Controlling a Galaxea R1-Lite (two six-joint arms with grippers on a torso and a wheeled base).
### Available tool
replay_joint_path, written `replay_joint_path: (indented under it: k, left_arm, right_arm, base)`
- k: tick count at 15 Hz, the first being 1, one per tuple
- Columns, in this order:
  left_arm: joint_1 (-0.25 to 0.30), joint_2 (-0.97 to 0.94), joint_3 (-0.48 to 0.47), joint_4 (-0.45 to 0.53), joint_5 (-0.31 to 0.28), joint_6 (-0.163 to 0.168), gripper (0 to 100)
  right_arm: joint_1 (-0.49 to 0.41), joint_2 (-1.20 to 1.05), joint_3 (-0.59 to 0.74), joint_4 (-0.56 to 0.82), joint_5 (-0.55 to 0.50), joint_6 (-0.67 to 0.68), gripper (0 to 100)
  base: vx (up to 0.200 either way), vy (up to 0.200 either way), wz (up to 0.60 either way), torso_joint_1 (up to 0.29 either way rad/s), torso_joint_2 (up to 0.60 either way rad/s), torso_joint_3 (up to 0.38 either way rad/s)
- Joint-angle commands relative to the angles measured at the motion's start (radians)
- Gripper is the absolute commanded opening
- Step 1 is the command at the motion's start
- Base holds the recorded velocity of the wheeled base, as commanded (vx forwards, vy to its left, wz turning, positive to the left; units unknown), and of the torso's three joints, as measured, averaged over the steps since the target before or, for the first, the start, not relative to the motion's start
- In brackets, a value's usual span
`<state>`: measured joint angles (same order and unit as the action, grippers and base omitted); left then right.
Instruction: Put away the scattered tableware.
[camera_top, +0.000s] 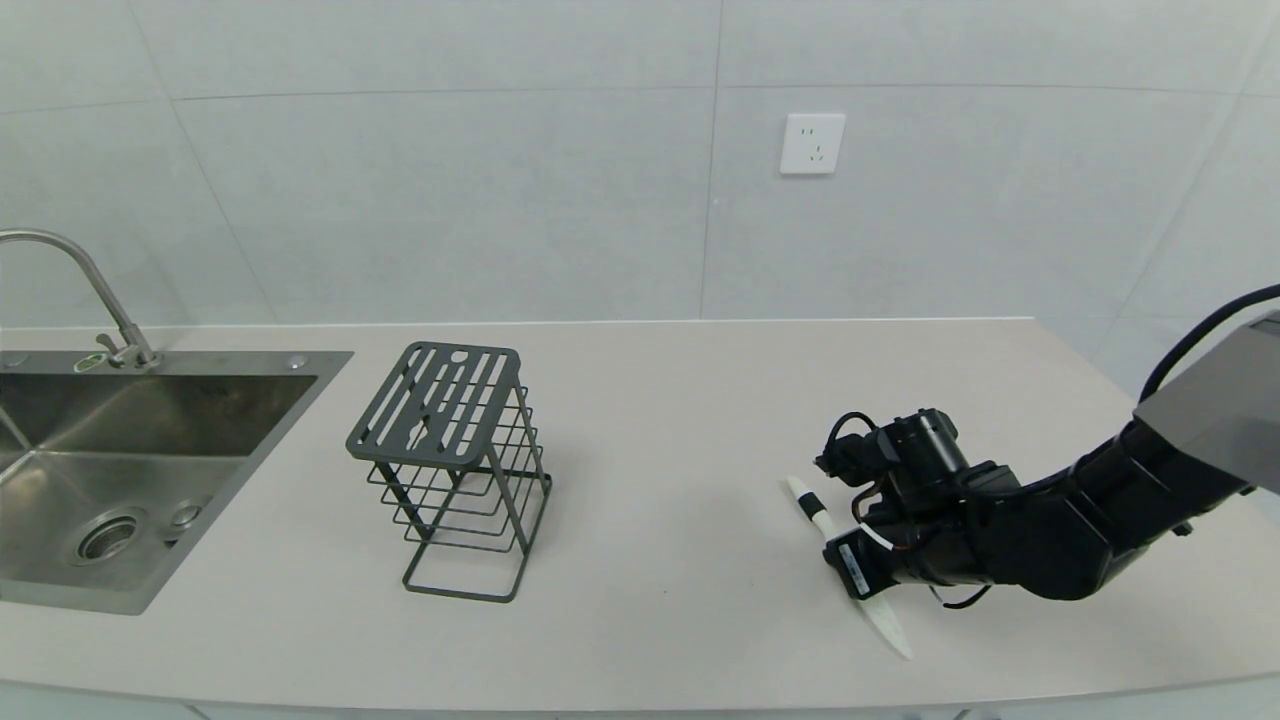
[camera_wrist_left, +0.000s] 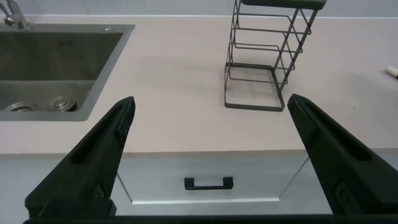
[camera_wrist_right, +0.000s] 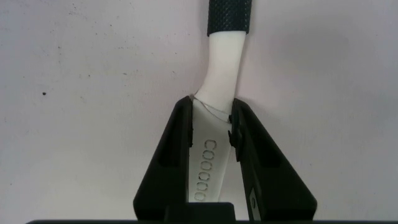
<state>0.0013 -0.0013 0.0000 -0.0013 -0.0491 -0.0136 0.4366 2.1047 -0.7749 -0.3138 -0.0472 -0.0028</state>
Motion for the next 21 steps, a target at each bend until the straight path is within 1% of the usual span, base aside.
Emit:
replay_joint_path:
  k: [1, 3, 5, 8, 9, 11, 14, 16, 17, 18, 21]
  left_arm:
    - [0.000, 0.001, 0.000, 0.000, 0.000, 0.000, 100]
    - [0.000, 0.001, 0.000, 0.000, 0.000, 0.000, 100]
    - [0.000, 0.001, 0.000, 0.000, 0.000, 0.000, 100]
    - [0.000, 0.001, 0.000, 0.000, 0.000, 0.000, 100]
    - [0.000, 0.001, 0.000, -0.002, 0.002, -0.006, 100]
    - [0.000, 0.001, 0.000, 0.000, 0.002, -0.003, 100]
    - [0.000, 0.001, 0.000, -0.002, 0.000, -0.005, 100]
    - [0.000, 0.001, 0.000, 0.000, -0.001, -0.002, 100]
    - [0.000, 0.001, 0.000, -0.002, -0.001, -0.006, 100]
    - [0.000, 0.001, 0.000, -0.002, -0.001, -0.002, 100]
    - [-0.001, 0.001, 0.000, -0.003, -0.008, 0.004, 100]
  right_arm:
    - [0.001, -0.038, 0.002, 0.004, -0.002, -0.003, 0]
    - [0.016, -0.081, 0.002, 0.004, -0.003, -0.011, 0]
    - [0.034, -0.152, 0.003, 0.004, 0.000, -0.051, 0]
    - [0.044, -0.247, 0.008, -0.001, 0.003, -0.052, 0]
    - [0.048, -0.278, 0.014, -0.001, 0.003, -0.054, 0]
    - [0.082, -0.339, 0.023, -0.001, 0.003, -0.057, 0]
    - [0.091, -0.420, 0.029, -0.030, 0.004, -0.140, 0]
    - [0.091, -0.473, 0.042, -0.108, 0.010, -0.191, 0]
    - [0.091, -0.502, 0.042, -0.133, 0.032, -0.217, 0]
    - [0.085, -0.522, 0.039, -0.143, 0.060, -0.240, 0]
    - [0.080, -0.534, -0.001, -0.171, 0.099, -0.344, 0]
  base:
    - [0.000, 0.000, 0.00, 0.000, 0.00, 0.000]
    - [0.000, 0.000, 0.00, 0.000, 0.00, 0.000]
    - [0.000, 0.000, 0.00, 0.000, 0.00, 0.000]
    - [0.000, 0.000, 0.00, 0.000, 0.00, 0.000]
    - [0.000, 0.000, 0.00, 0.000, 0.00, 0.000]
    - [0.000, 0.000, 0.00, 0.000, 0.00, 0.000]
    - [0.000, 0.000, 0.00, 0.000, 0.00, 0.000]
    - [0.000, 0.000, 0.00, 0.000, 0.00, 0.000]
    - [0.000, 0.000, 0.00, 0.000, 0.00, 0.000]
    - [0.000, 0.000, 0.00, 0.000, 0.00, 0.000]
    - [0.000, 0.000, 0.00, 0.000, 0.00, 0.000]
